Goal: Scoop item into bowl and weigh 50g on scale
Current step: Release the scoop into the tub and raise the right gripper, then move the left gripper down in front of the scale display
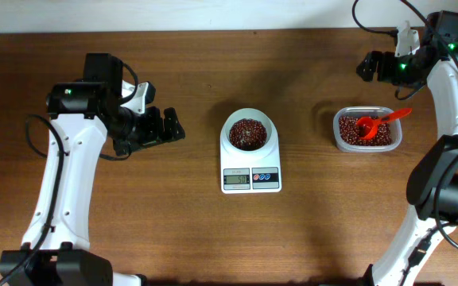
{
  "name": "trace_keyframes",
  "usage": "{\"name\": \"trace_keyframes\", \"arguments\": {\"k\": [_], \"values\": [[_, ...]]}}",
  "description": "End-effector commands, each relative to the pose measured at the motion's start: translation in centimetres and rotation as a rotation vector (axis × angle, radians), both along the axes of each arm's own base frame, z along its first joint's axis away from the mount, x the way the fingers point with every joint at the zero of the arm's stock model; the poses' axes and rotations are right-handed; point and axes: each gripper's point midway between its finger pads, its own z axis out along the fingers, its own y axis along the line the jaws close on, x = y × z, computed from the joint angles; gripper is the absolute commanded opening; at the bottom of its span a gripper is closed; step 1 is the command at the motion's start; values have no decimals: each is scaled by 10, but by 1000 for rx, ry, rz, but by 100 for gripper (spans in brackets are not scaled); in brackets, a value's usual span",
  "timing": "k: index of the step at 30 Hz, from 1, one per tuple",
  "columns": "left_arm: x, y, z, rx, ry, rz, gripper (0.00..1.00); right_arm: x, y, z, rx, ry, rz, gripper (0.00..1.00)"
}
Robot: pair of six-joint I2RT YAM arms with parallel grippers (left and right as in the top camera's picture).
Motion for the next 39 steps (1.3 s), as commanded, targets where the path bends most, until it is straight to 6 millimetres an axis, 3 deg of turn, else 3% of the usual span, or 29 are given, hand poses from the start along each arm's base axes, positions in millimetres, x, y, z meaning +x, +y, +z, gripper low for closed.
{"name": "trace_keyframes", "arguments": {"k": [1, 3, 7, 10, 12, 14, 18, 22, 25, 29, 36, 39], "values": [[0, -2, -2, -9, 7, -1, 99, 1, 4, 6, 12, -13, 10, 99], [33, -2, 7, -22, -124, 37, 99, 0, 4, 6, 12, -13, 10, 99], [52, -2, 14, -20, -210, 37, 99, 0, 4, 6, 12, -13, 10, 99], [61, -17, 19, -32, -264, -3, 99, 0, 4, 6, 12, -13, 10, 99], [57, -36, 14, -28, -250, -54, 99, 0, 4, 6, 12, -13, 10, 99], [42, -69, -2, -29, -184, -145, 99, 0, 4, 6, 12, -13, 10, 99], [11, -109, -47, 123, -44, -297, 99, 0, 4, 6, 12, -13, 10, 99], [-14, -150, -79, 155, 41, -435, 99, 1, 4, 6, 12, -13, 10, 99], [-32, -148, -100, 286, 105, -490, 99, 1, 4, 6, 12, -13, 10, 99], [-37, -129, -102, 502, 109, -384, 99, 0, 4, 6, 12, -13, 10, 99], [-60, -139, -97, 518, 76, -373, 100, 0, 4, 6, 12, -13, 10, 99], [-67, -138, -78, 452, -42, -360, 99, 0, 4, 6, 12, -13, 10, 99]]}}
